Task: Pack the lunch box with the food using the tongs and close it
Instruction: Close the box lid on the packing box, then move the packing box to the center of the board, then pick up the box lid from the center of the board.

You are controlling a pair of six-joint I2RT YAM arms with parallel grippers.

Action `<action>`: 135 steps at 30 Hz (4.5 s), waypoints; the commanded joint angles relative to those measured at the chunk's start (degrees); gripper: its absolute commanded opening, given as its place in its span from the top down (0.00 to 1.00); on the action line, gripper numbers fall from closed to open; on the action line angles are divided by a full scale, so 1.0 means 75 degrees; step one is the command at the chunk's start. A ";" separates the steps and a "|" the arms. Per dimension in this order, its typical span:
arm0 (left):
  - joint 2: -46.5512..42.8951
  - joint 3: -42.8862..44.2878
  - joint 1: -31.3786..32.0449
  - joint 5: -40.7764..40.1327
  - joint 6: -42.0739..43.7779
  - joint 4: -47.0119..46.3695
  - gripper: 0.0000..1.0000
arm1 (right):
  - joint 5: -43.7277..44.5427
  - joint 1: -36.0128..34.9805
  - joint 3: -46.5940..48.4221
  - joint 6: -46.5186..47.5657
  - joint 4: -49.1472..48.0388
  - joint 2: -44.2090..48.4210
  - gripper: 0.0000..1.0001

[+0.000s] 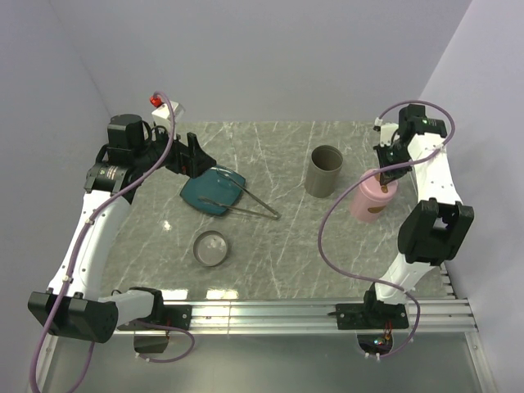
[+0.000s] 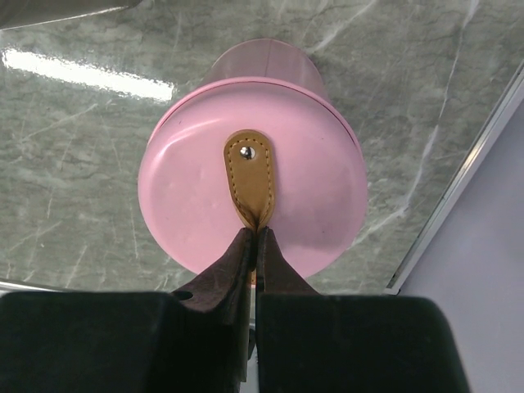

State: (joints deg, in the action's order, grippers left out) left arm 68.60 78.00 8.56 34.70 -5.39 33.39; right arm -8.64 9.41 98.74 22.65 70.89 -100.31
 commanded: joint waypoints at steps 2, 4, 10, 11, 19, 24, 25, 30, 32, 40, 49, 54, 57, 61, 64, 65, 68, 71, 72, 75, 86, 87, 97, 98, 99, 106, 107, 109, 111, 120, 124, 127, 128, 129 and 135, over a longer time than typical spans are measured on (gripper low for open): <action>-0.0158 -0.0110 -0.0051 0.0178 -0.0032 -0.0303 0.01 | -0.0066 0.0023 -0.0485 0.0085 -0.0030 0.0063 1.00; -0.0158 -0.0122 -0.0051 0.0178 -0.0043 -0.0315 0.01 | -0.0136 0.0023 -0.0637 0.0143 -0.0066 0.0028 1.00; -0.0158 -0.0052 -0.0074 0.0097 -0.0113 -0.0268 0.01 | -0.1061 -0.0012 -0.1024 0.0961 0.0297 0.0179 1.00; -0.0135 -0.0040 -0.0098 0.0143 -0.0172 -0.0268 0.01 | -0.1190 -0.0024 -0.1071 0.1115 0.0483 0.0226 1.00; -0.0006 0.0030 -0.0157 0.0307 -0.0266 -0.0327 0.01 | -0.2314 -0.0036 -0.0978 0.2204 0.1492 0.0379 1.00; -0.0017 0.0054 -0.0168 0.0307 -0.0219 -0.0280 0.01 | -0.2480 -0.0480 -0.1701 0.2674 0.1575 0.0823 1.00; -0.0029 0.0054 -0.0180 0.0284 -0.0208 -0.0268 0.01 | -0.2480 -0.0620 -0.1867 0.2860 0.1575 0.0929 1.00; -0.0123 -0.0052 -0.0227 0.0331 -0.0254 -0.0315 0.01 | -0.2515 -0.1695 -0.2535 0.2898 0.1201 0.1480 1.00; -0.0111 -0.0040 -0.0250 0.0261 -0.0312 -0.0280 0.01 | -0.2504 -0.2073 -0.2653 0.2804 0.0990 0.1574 1.00; -0.0205 -0.0145 -0.0624 0.0225 -0.0886 -0.0467 0.01 | -0.2761 -0.4215 -0.2818 0.2078 0.0099 0.1680 1.00; -0.0345 -0.0860 -0.2452 0.1011 -0.1650 -0.0714 0.01 | -0.2937 -0.5929 -0.1869 0.1023 -0.1072 0.0731 1.00; -0.0463 -0.0966 -0.2547 0.1068 -0.1228 -0.0444 0.01 | -0.3089 -0.6538 -0.1354 0.0567 -0.1413 0.0192 1.00; -0.0346 -0.0873 -0.2571 0.1338 -0.0713 0.0047 0.01 | -0.3218 -0.6657 -0.0838 0.0401 -0.1460 -0.0159 1.00; -0.0264 -0.0883 -0.2804 0.1782 -0.0185 0.0376 0.01 | -0.3183 -0.6739 -0.0463 0.0273 -0.1518 -0.0347 1.00; -0.0252 -0.1070 -0.2969 0.2076 -0.0032 0.0341 0.01 | -0.3125 -0.6890 -0.0427 0.0202 -0.1507 -0.0324 0.95; -0.0240 -0.1106 -0.2992 0.2390 0.0015 0.0353 0.01 | -0.3102 -0.6914 -0.0450 0.0167 -0.1530 -0.0289 0.88; -0.0018 -0.1142 -0.3004 0.2942 0.0366 0.0633 0.01 | -0.3078 -0.6950 -0.0462 0.0062 -0.1659 -0.0067 0.70; 0.0193 -0.1036 -0.3004 0.3213 0.1057 0.1196 0.03 | -0.3031 -0.6938 -0.0182 -0.0020 -0.1636 0.0062 0.59; 0.0205 -0.1036 -0.2993 0.3121 0.1163 0.1243 0.03 | -0.3019 -0.6950 -0.0100 -0.0044 -0.1613 0.0074 0.57; 0.0053 -0.1141 -0.3004 0.2933 0.1526 0.1314 0.03 | -0.3031 -0.6915 0.0333 -0.0138 -0.1554 0.0133 0.52; -0.0346 -0.2183 -0.2818 0.1903 0.6480 0.3058 0.06 | -0.3218 -0.6447 0.1459 -0.0899 -0.1800 0.0601 0.35; -0.0311 -0.2335 -0.2469 0.1623 0.6832 0.2991 0.10 | -0.3381 -0.6330 0.1529 -0.0981 -0.1800 0.0590 0.34; -0.1003 -0.4574 -0.0286 0.0213 0.7384 0.0669 0.18 | -0.4847 -0.4092 0.1134 -0.1684 -0.1659 0.0824 0.31; -0.0955 -0.4564 -0.0239 0.0445 0.7758 0.0902 0.19 | -0.4836 -0.3882 0.1062 -0.1696 -0.1683 0.0894 0.31; -0.0816 -0.4529 -0.0192 0.0773 0.8782 0.1287 0.22 | -0.4801 -0.3798 0.0957 -0.1696 -0.1694 0.1011 0.31; -0.1189 -0.5230 0.0792 -0.0299 1.1649 0.2720 0.24 | -0.4660 -0.3481 0.0851 -0.1661 -0.1566 0.1187 0.30; -0.1247 -0.5336 0.0827 -0.0453 1.1919 0.2732 0.24 | -0.4660 -0.3493 0.0850 -0.1673 -0.1554 0.1187 0.30; -0.1377 -0.5559 0.0921 -0.0664 1.2436 0.2615 0.25 | -0.4660 -0.3493 0.0839 -0.1696 -0.1589 0.1176 0.30; -0.1354 -0.5676 0.1027 -0.0747 1.2705 0.2499 0.25 | -0.4649 -0.3493 0.0850 -0.1696 -0.1578 0.1141 0.31; -0.1049 -0.6285 0.1706 -0.1192 1.2660 0.1397 0.39 | -0.4613 -0.3493 0.0956 -0.1661 -0.1495 0.0988 0.30; -0.0862 -0.6333 0.1859 -0.1088 1.2473 0.1104 0.46 | -0.4601 -0.3481 0.0944 -0.1638 -0.1484 0.0953 0.30; -0.0604 -0.6275 0.2011 -0.1075 1.2238 0.0963 0.53 | -0.4578 -0.3481 0.0921 -0.1638 -0.1495 0.0930 0.31; -0.0557 -0.6286 0.2104 -0.1087 1.2180 0.0893 0.57 | -0.4555 -0.3493 0.0921 -0.1638 -0.1495 0.0941 0.31; -0.0475 -0.6333 0.2152 -0.1111 1.2145 0.0823 0.59 | -0.4566 -0.3481 0.0932 -0.1626 -0.1484 0.0930 0.31; -0.0369 -0.6567 0.2433 -0.1228 1.2086 0.0623 0.74 | -0.4508 -0.3481 0.0944 -0.1614 -0.1472 0.0906 0.32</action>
State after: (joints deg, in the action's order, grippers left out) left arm 65.65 29.89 25.89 25.39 85.49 39.57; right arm -42.68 -17.04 105.36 10.31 59.64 -94.06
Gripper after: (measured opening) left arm 0.276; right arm 0.684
